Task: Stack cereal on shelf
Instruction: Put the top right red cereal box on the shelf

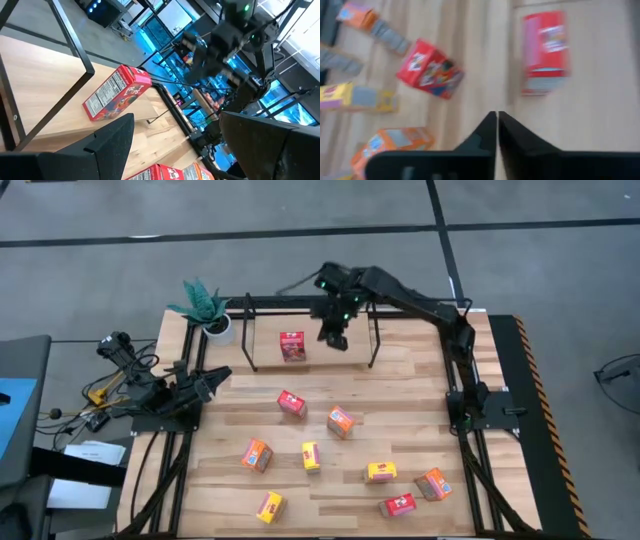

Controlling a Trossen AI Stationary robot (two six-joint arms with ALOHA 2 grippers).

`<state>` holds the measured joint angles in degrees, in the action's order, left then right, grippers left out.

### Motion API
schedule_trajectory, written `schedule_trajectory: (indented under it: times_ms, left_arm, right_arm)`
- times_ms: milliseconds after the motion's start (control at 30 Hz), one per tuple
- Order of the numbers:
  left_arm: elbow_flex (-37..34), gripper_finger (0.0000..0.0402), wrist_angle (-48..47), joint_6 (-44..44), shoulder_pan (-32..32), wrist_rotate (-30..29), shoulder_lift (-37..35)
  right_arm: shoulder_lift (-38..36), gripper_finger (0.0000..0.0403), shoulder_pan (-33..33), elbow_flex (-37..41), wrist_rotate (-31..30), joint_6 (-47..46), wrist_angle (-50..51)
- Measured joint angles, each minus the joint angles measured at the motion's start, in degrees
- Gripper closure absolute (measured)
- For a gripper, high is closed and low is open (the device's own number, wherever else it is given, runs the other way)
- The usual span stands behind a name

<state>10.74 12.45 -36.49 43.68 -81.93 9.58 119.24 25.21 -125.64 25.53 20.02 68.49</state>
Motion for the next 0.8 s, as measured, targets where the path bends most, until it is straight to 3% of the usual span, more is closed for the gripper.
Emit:
schedule_trajectory:
  times_ms: [200, 400, 600, 800]
  left_arm:
    - [0.0, 0.0116, -0.2, 0.2, 0.0, 0.0, 0.0]
    - [0.0, 0.0116, -1.2, -0.1, 0.0, -1.3, 0.0]
    - [0.0, 0.0116, -1.6, -0.2, 0.0, -2.7, 0.0]
    - [0.0, 0.0116, -1.5, -1.3, 0.0, -2.9, 0.0]
  right_arm:
    - [-1.4, 0.0379, -2.1, 9.0, 0.1, -0.3, -3.7]
    - [-14.0, 0.0395, -1.8, 24.9, -1.2, -2.9, -14.4]
    - [-27.0, 0.0389, -2.5, 44.7, -10.6, -12.6, -41.0]
    - [-24.7, 0.0394, -5.8, 51.2, -13.4, -15.8, -56.1]
